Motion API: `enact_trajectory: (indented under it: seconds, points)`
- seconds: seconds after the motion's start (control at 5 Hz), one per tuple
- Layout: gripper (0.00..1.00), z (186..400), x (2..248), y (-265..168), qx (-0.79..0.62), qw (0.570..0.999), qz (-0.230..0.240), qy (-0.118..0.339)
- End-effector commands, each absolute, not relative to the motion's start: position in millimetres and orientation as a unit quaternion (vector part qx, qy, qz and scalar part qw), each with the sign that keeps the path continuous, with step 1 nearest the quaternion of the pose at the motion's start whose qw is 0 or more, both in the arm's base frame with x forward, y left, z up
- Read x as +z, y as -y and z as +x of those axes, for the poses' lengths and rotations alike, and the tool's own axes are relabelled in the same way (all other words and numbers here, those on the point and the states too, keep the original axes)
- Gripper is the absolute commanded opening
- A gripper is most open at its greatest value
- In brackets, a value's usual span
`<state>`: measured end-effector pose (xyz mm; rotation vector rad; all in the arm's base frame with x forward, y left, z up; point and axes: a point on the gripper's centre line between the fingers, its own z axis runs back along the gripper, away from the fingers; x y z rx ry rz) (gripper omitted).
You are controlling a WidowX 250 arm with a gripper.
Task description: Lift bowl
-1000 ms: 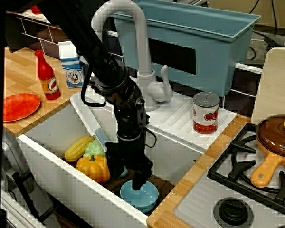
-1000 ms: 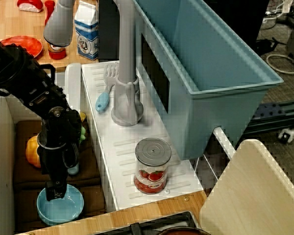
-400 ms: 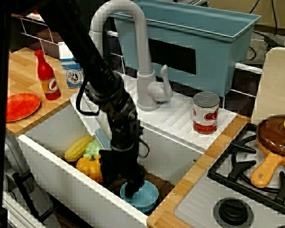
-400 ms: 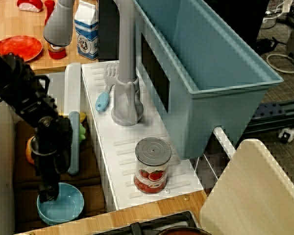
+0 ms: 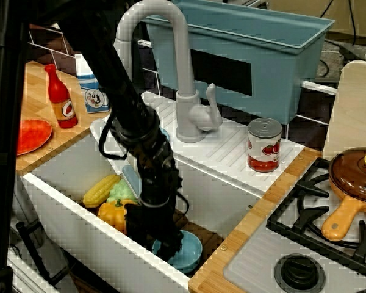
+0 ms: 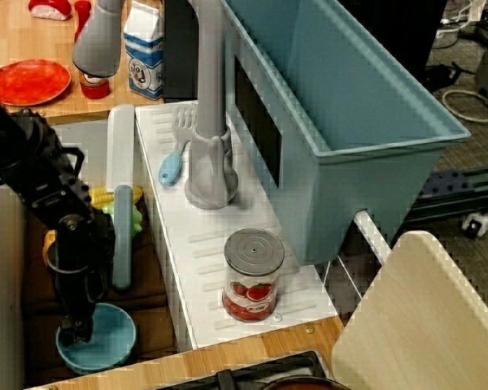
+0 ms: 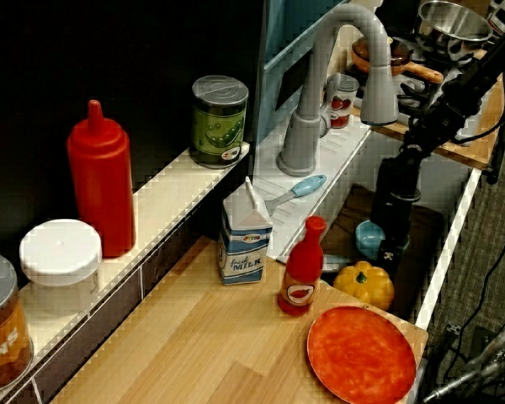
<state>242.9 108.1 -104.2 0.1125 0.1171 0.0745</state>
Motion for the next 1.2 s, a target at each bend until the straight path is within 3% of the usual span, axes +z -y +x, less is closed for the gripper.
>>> enact_trajectory:
  seconds: [0.0,0.2,1.0]
  points:
    - [0.71,247.1,-111.1,-115.0,0.045,0.996,0.053,-0.048]
    - [0.0,248.4,-112.1,-115.6,0.049,0.996,0.052,-0.057]
    - [0.0,242.3,-87.7,-123.2,0.051,0.997,0.028,-0.057]
